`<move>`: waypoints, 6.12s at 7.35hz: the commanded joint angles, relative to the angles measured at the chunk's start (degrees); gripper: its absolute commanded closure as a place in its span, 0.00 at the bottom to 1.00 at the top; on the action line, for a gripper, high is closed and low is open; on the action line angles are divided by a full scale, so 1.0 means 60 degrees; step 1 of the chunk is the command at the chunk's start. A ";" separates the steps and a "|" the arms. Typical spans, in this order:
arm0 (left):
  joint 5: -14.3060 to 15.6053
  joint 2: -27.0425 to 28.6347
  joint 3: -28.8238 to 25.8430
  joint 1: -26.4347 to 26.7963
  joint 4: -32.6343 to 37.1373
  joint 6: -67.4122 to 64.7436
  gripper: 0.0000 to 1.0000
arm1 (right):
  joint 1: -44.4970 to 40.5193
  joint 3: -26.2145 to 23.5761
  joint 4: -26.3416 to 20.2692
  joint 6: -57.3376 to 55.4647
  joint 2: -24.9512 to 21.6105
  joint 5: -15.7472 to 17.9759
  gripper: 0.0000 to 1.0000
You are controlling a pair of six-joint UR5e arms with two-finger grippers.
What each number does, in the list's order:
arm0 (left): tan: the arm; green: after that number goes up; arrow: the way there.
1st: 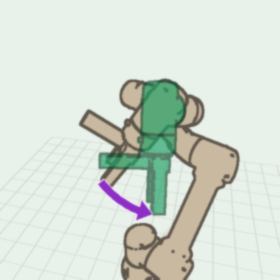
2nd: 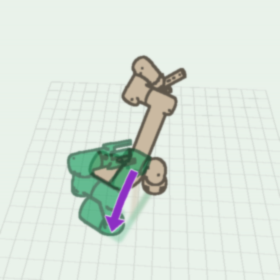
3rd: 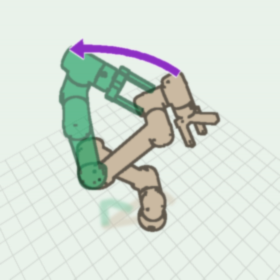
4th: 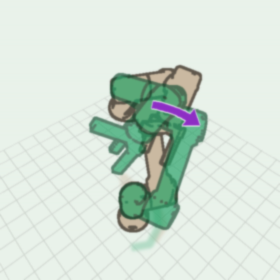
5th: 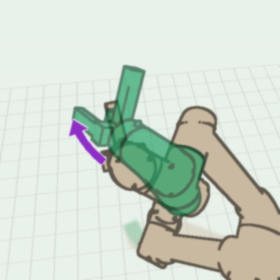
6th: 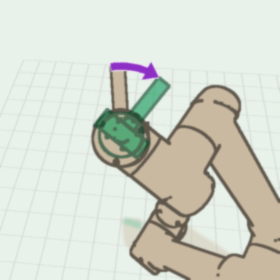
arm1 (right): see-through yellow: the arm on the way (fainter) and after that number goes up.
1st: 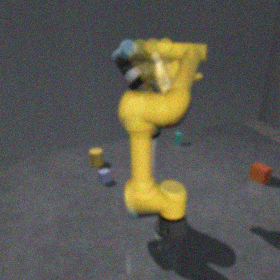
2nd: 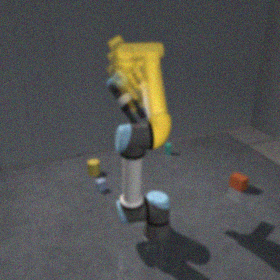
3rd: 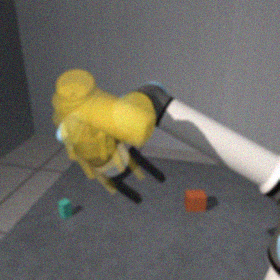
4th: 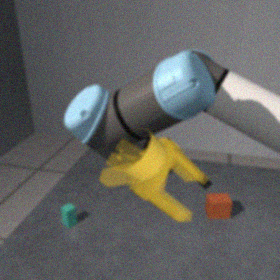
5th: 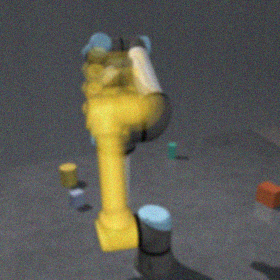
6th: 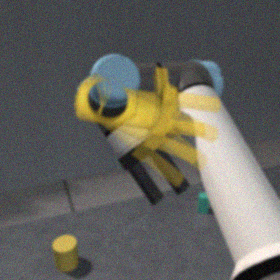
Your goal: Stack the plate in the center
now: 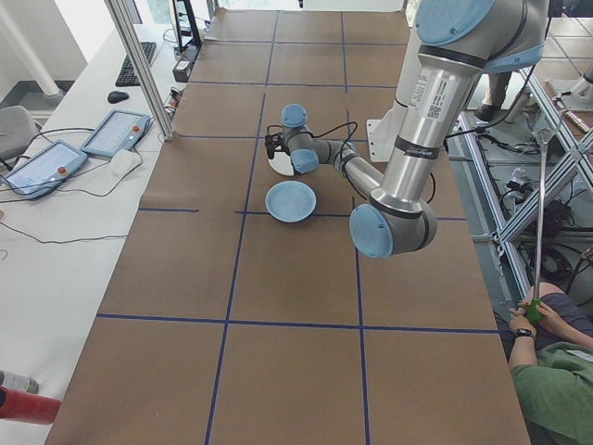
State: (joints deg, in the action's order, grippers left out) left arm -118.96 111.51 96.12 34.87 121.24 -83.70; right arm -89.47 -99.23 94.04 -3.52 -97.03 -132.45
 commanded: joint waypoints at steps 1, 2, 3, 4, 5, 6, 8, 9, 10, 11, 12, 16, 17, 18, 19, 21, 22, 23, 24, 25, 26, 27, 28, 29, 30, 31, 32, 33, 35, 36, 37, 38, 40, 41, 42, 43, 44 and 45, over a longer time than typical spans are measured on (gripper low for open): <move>-0.0065 0.0005 -0.0023 -0.0216 0.0007 -0.0170 0.42 | 0.0000 0.0000 0.0000 0.0000 0.0000 0.0000 0.00; -0.0051 -0.0010 -0.0110 -0.0274 0.0007 -0.0170 0.45 | 0.0000 0.0000 0.0000 0.0000 0.0000 0.0000 0.00; -0.0051 0.0004 -0.0155 -0.0289 0.0022 -0.0170 0.45 | 0.0000 0.0000 0.0000 0.0000 0.0000 0.0000 0.00; -0.0051 0.0005 -0.0170 -0.0289 0.0022 -0.0156 0.47 | 0.0000 0.0000 0.0000 0.0000 0.0000 0.0000 0.00; -0.0051 -0.0010 -0.0170 -0.0289 0.0022 -0.0141 0.49 | 0.0000 0.0000 0.0000 0.0000 0.0000 0.0000 0.00; -0.0065 -0.0054 -0.0184 -0.0289 0.0022 -0.0141 0.55 | -0.0015 0.0000 0.0015 0.0000 0.0000 0.0000 0.00; -0.0065 -0.0127 -0.0214 -0.0289 0.0022 -0.0083 0.58 | -0.0015 0.0000 0.0000 0.0000 0.0000 0.0000 0.00; -0.0080 -0.0127 -0.0228 -0.0289 0.0022 -0.0082 0.64 | 0.0000 0.0000 0.0000 0.0000 0.0000 0.0000 0.00; -0.0080 -0.0127 -0.0257 -0.0289 0.0022 -0.0082 0.73 | 0.0000 0.0000 0.0015 0.0000 0.0000 0.0000 0.00; -0.0080 -0.0113 -0.0258 -0.0289 0.0022 -0.0082 0.81 | 0.0000 0.0000 0.0000 0.0000 0.0000 0.0000 0.00; -0.0080 -0.0127 -0.0272 -0.0289 0.0022 -0.0068 0.83 | 0.0000 0.0000 0.0000 0.0000 0.0000 0.0000 0.00; -0.0914 -0.0215 0.0413 -0.0071 0.0022 -0.0039 1.00 | 0.0000 0.0000 0.0000 0.0000 0.0000 0.0000 0.00; -0.1118 -0.0244 0.0489 0.0351 0.0037 0.0107 1.00 | 0.0000 0.0000 0.0000 0.0000 0.0000 0.0000 0.00; -0.1773 -0.0448 0.0533 0.0834 0.0037 0.0587 1.00 | 0.0000 0.0000 0.0000 0.0000 0.0000 0.0000 0.00; -0.1939 -0.1102 0.0809 0.1143 0.0182 0.1287 1.00 | 0.0000 0.0000 0.0000 0.0000 0.0000 0.0000 0.00; -0.1970 -0.2348 0.0827 0.1730 0.1174 0.2564 1.00 | 0.0000 0.0000 0.0000 0.0000 0.0000 0.0000 0.00; -0.2231 -0.2687 0.0696 0.1950 0.1600 0.3018 1.00 | 0.0000 0.0000 0.0000 0.0000 0.0000 0.0000 0.00; -0.2451 -0.3010 0.0549 0.2227 0.1778 0.3516 1.00 | 0.0000 0.0000 0.0015 0.0000 0.0000 0.0000 0.00; -0.2468 -0.3042 0.0272 0.2404 0.1838 0.3797 1.00 | 0.0000 0.0000 0.0000 0.0000 0.0000 0.0000 0.00; -0.2468 -0.3028 -0.0136 0.2449 0.1838 0.4191 1.00 | 0.0000 0.0000 0.0000 0.0000 0.0000 0.0000 0.00; -0.2468 -0.3013 -0.0344 0.2580 0.1839 0.4383 1.00 | 0.0000 0.0000 0.0000 0.0000 0.0000 0.0000 0.00; -0.2700 -0.3013 -0.0418 0.2814 0.1853 0.4414 1.00 | 0.0000 0.0000 0.0000 0.0000 0.0000 0.0000 0.00; -0.2862 -0.3013 -0.0564 0.2932 0.1868 0.4748 1.00 | 0.0000 0.0000 0.0000 0.0000 0.0000 0.0000 0.00; -0.2863 -0.2984 -0.0812 0.2948 0.1911 0.4766 1.00 | 0.0000 0.0000 0.0000 0.0000 0.0000 0.0000 0.00; -0.2863 -0.2911 -0.0829 0.2948 0.1912 0.4723 1.00 | -0.0015 0.0000 0.0000 0.0000 0.0000 0.0000 0.00; -0.2878 -0.2809 -0.0829 0.2933 0.1912 0.4621 1.00 | 0.0000 0.0000 0.0000 0.0000 0.0000 0.0000 0.00; -0.3023 -0.2750 -0.0815 0.2933 0.1912 0.4547 1.00 | -0.0015 0.0000 0.0000 0.0000 0.0000 0.0000 0.00; -0.3387 -0.2749 -0.0756 0.2919 0.1912 0.4546 1.00 | 0.0000 0.0000 0.0000 0.0000 0.0000 0.0000 0.00; -0.3405 -0.2706 -0.0799 0.2904 0.1912 0.4532 1.00 | 0.0000 0.0000 0.0000 0.0000 0.0000 0.0000 0.00; -0.3405 -0.2705 -0.0814 0.2904 0.1912 0.4532 1.00 | 0.0000 0.0000 0.0000 0.0000 0.0000 0.0000 0.00; -0.3405 -0.2705 -0.0814 0.2904 0.1912 0.4561 0.67 | 0.0000 0.0000 0.0000 0.0000 0.0000 0.0000 0.00; -0.3391 -0.2705 -0.0814 0.2904 0.1912 0.4561 0.13 | 0.0000 0.0000 0.0000 0.0000 0.0000 0.0000 0.00; -0.3420 -0.2720 -0.0814 0.2919 0.1912 0.4575 0.00 | 0.0000 0.0000 0.0000 0.0000 0.0000 0.0000 0.00; -0.3449 -0.2764 -0.0800 0.3093 0.1883 0.4663 0.00 | 0.0000 0.0000 0.0000 0.0000 0.0000 0.0000 0.00; -0.3449 -0.2822 -0.0843 0.4052 0.1766 0.5273 0.00 | 0.0000 0.0000 0.0000 0.0000 0.0000 0.0000 0.00; -0.3609 -0.2837 -0.0902 0.4743 0.1287 0.6540 0.00 | -0.0015 0.0000 0.0000 0.0000 0.0000 0.0000 0.00; -0.3581 -0.2852 -0.0931 0.5446 0.0122 0.8264 0.00 | 0.0000 0.0000 0.0000 0.0000 0.0000 0.0000 0.00; -0.3465 -0.2837 -0.0946 0.6250 -0.1224 0.9935 0.00 | -0.0015 0.0000 0.0000 0.0000 0.0000 0.0000 0.00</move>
State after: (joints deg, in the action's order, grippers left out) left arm -140.22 94.48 90.62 66.57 122.69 -36.18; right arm -89.51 -99.23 94.04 -3.52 -97.03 -132.45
